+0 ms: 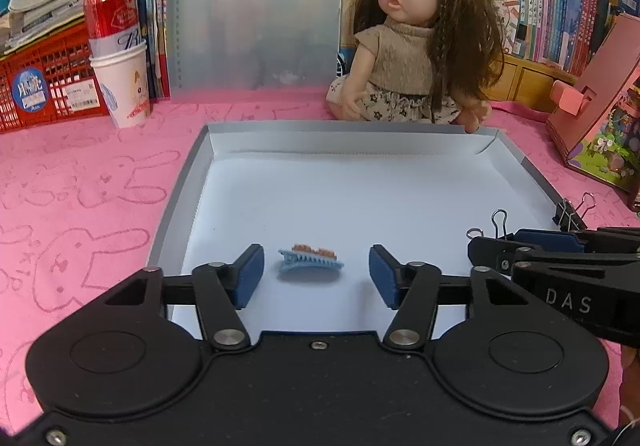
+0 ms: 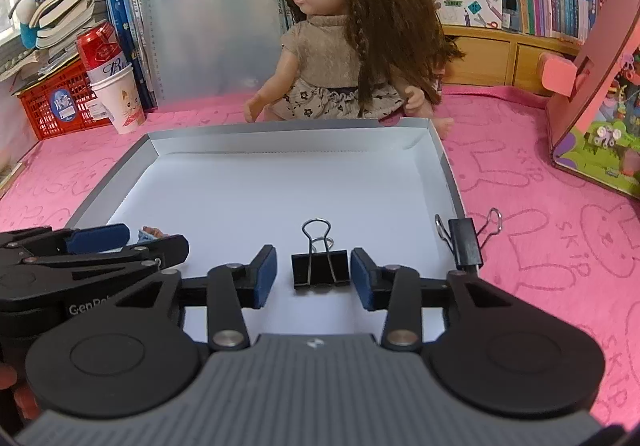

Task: Organize rigid objects
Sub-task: 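Open both tools to release the hair clip and binder clip in the tray, then withdraw both tools from the tray back toward the remaining objects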

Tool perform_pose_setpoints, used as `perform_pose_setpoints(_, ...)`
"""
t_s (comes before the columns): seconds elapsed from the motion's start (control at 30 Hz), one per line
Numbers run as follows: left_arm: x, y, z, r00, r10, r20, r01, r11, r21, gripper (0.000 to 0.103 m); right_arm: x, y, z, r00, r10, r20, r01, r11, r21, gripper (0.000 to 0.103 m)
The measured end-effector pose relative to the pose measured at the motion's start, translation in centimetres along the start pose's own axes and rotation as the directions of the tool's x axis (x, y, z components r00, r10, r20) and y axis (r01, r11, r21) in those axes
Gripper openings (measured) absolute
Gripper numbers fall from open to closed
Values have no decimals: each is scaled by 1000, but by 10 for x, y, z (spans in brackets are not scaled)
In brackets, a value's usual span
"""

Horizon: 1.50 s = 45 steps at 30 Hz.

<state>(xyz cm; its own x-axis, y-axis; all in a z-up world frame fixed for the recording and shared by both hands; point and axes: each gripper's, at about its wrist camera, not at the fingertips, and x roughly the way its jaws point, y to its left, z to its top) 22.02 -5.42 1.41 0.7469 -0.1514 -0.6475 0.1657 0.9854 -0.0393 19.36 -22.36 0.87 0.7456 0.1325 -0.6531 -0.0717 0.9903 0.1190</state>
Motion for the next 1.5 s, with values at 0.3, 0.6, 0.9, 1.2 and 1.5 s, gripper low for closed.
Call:
perform_pose_setpoints(0.3,-16,-2,0,999,29,22,-29,1000,8,71,-11,3,0,1000,-6,27,6,1000,-15,68)
perform_pose_setpoints(0.6,-39,5,-4,998,23,63,-22,1000,-9,79,-31,-2,-3,997,-6,78,7,1000,-8,85)
perform_pose_setpoints(0.9,-66,7,-13,994,27,104,-28,1000,7,84,-51,-2,-9,995,3,104,-1,1000,-17,88)
perform_pose_setpoints(1.2,-93,8,-24,989,2,150,-3,1000,4,85,-74,-2,-21,990,16,139,-13,1000,-24,90)
perform_pose_setpoints(1.5,-116,9,-42,985,-37,171,35,999,16,86,-97,2,-43,983,24,180,-12,998,-67,95)
